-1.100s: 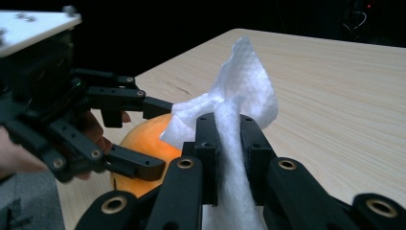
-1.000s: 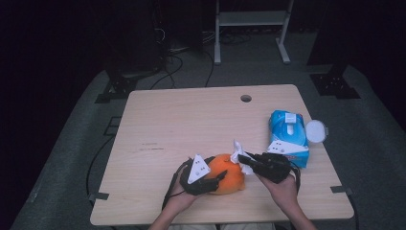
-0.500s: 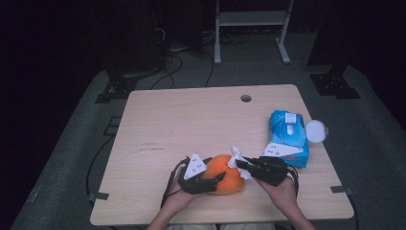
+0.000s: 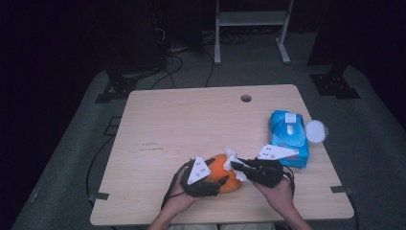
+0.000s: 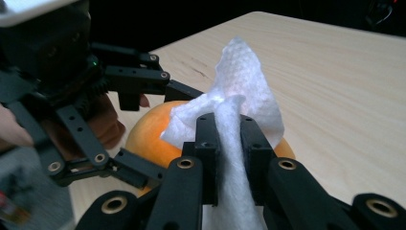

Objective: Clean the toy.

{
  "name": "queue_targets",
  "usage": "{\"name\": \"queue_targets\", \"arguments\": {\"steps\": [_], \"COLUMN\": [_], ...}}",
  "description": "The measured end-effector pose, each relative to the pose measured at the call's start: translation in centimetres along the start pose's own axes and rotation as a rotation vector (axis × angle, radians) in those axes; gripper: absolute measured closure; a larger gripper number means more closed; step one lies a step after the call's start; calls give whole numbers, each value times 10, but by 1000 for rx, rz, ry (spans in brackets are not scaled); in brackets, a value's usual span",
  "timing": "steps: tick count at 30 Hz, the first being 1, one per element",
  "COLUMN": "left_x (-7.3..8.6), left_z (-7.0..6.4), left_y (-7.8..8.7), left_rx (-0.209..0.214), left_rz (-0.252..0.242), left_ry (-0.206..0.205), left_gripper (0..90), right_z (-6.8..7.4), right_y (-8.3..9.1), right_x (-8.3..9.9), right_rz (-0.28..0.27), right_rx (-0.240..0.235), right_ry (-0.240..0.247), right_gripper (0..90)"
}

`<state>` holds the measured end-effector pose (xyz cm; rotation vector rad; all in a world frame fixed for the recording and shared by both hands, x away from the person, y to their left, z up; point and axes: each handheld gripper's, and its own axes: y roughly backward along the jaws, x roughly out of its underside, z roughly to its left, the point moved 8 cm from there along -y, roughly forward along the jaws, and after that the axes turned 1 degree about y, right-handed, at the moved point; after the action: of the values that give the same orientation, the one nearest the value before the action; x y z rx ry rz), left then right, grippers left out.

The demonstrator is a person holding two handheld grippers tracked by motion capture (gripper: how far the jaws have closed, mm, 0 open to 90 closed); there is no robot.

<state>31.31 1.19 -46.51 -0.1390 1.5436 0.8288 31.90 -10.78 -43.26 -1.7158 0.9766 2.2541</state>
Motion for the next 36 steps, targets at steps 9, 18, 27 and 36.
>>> {"name": "queue_targets", "arguments": {"steps": [9,18,27,36], "left_x": [2,-3,-1,-4], "left_z": [6,-1,1,5], "left_y": [3,3,2,8], "left_rx": [15,21,21,85], "left_rz": [21,19,30,30], "left_ry": [34,6,7,78], "left_gripper": [265,221,288,143], "right_z": [-18,0,-2,1], "right_y": [4,-3,2,-4], "right_x": [10,4,2,7], "right_rz": [28,37,20,59], "right_rx": [32,24,41,42], "right_ry": [-39,55,37,67], "right_gripper": [801,800,801,801]}}
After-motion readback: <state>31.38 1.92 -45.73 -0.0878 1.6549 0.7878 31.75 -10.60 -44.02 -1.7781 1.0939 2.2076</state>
